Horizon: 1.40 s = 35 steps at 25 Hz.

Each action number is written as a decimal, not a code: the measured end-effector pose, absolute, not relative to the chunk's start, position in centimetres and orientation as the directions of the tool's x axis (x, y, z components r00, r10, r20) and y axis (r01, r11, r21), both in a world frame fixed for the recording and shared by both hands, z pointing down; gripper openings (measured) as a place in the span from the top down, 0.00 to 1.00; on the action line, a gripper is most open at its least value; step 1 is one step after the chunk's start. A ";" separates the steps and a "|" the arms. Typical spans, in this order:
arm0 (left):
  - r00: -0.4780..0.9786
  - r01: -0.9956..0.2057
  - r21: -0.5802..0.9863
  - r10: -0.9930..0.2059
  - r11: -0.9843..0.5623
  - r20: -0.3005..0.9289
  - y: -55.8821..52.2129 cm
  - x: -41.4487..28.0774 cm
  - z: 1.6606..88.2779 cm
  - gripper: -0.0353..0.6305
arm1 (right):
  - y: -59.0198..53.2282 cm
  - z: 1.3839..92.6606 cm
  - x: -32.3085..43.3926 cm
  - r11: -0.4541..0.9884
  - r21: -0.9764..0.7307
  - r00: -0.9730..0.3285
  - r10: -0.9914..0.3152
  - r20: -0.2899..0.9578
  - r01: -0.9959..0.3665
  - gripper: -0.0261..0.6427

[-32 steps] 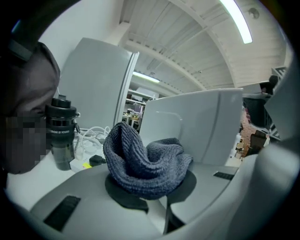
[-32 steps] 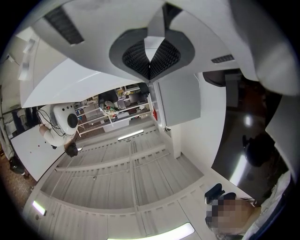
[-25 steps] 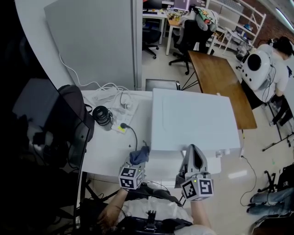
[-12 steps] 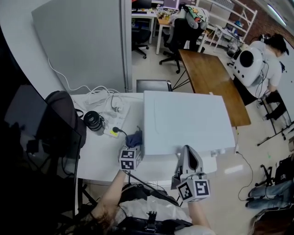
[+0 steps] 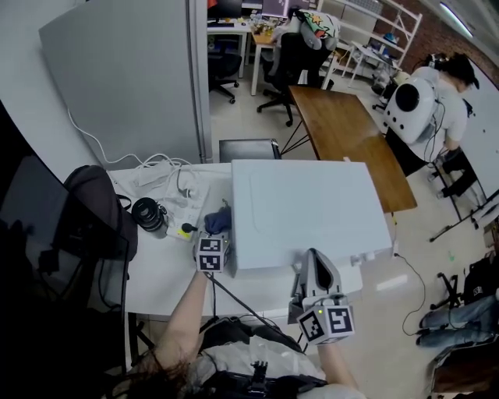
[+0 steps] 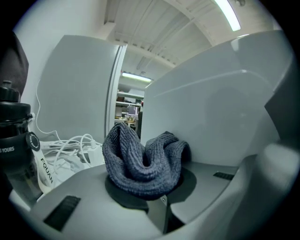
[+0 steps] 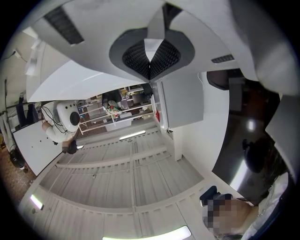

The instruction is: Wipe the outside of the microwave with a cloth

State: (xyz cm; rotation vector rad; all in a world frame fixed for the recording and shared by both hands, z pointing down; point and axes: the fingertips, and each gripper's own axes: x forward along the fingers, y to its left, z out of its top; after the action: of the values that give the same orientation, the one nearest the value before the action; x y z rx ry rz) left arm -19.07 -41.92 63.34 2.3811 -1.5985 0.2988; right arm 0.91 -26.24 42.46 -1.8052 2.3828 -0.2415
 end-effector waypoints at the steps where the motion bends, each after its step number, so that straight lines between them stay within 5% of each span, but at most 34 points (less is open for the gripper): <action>1: 0.372 -0.928 0.102 -0.875 -0.358 0.311 -41.9 -19.1 63.3 0.87 | -26.1 42.4 1.1 0.265 -0.212 -0.267 -0.963 -0.017 -0.941 0.94; 17: 0.152 -0.983 0.125 -0.974 -0.132 0.170 -25.8 -21.0 54.0 0.87 | -21.5 41.8 5.8 0.330 -0.271 -0.322 -0.944 -0.074 -0.904 0.94; 26: 0.035 -0.990 0.140 -0.992 -0.018 0.122 -12.1 -12.5 50.0 0.87 | -16.0 43.4 13.1 0.449 -0.279 -0.450 -0.891 -0.063 -0.849 0.94; 35: 0.118 -0.990 0.096 -0.983 -0.105 0.138 -5.7 -3.6 48.4 0.87 | -11.4 44.3 15.3 0.483 -0.288 -0.490 -0.870 -0.054 -0.827 0.94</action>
State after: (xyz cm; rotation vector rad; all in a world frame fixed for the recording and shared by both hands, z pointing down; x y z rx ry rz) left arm -3.62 -5.71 48.43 2.2199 -1.9835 0.0584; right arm 15.31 -11.39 44.35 -1.4686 2.5343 -0.3331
